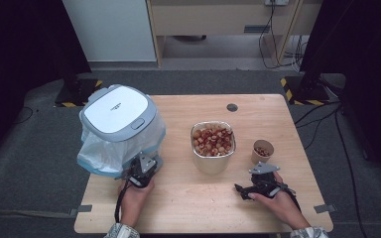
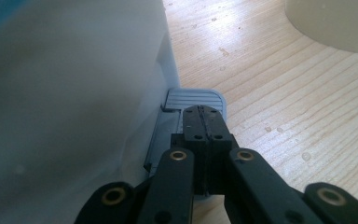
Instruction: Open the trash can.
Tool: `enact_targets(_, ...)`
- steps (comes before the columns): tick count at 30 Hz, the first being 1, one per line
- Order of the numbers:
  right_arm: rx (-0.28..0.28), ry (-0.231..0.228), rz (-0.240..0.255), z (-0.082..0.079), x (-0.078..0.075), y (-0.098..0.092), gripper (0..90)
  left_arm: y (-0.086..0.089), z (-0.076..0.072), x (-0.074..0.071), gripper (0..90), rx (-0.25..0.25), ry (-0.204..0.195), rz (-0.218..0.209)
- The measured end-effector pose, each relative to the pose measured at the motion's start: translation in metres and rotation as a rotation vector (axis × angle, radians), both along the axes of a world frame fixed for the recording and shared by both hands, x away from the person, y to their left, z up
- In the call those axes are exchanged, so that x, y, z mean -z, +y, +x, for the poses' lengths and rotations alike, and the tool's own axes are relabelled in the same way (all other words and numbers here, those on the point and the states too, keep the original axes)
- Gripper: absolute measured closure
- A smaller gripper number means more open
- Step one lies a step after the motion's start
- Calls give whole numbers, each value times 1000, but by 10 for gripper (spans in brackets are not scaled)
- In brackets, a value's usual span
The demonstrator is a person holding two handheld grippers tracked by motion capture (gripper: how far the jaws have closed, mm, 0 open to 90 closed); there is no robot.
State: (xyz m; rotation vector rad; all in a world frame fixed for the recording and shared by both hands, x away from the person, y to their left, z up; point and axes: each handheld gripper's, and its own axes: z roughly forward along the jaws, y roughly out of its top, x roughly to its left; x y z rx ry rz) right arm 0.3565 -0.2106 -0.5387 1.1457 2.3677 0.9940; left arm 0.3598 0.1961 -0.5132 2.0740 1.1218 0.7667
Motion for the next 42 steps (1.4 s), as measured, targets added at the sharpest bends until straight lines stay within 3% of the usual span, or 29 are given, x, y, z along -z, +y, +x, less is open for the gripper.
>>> enact_targets(12, 3, 0, 0, 0, 0, 0, 43, -1, -1, 5, 894, -13, -2, 0)
enact_targets(17, 7, -1, -1, -1, 0, 0, 42, -1, 1, 8, 894, -16, 12, -14)
enact_targets(22, 5, 3, 2, -1, 0, -1, 45, -2, 2, 11, 894, -14, 25, 0)
enact_targets(26, -3, 28, -12, -1, -3, -4, 70, -1, 2, 11, 894, -13, 30, 1)
enact_targets(28, -10, 14, -27, -3, -5, -5, 74, -1, 2, 11, 894, -12, 31, -1)
enact_targets(35, 38, 1, -41, -7, -11, -15, 72, -2, 2, 11, 894, -12, 26, 0)
enact_targets(42, 52, -9, -44, -13, -18, -23, 64, -2, 2, 12, 894, -7, 20, 6)
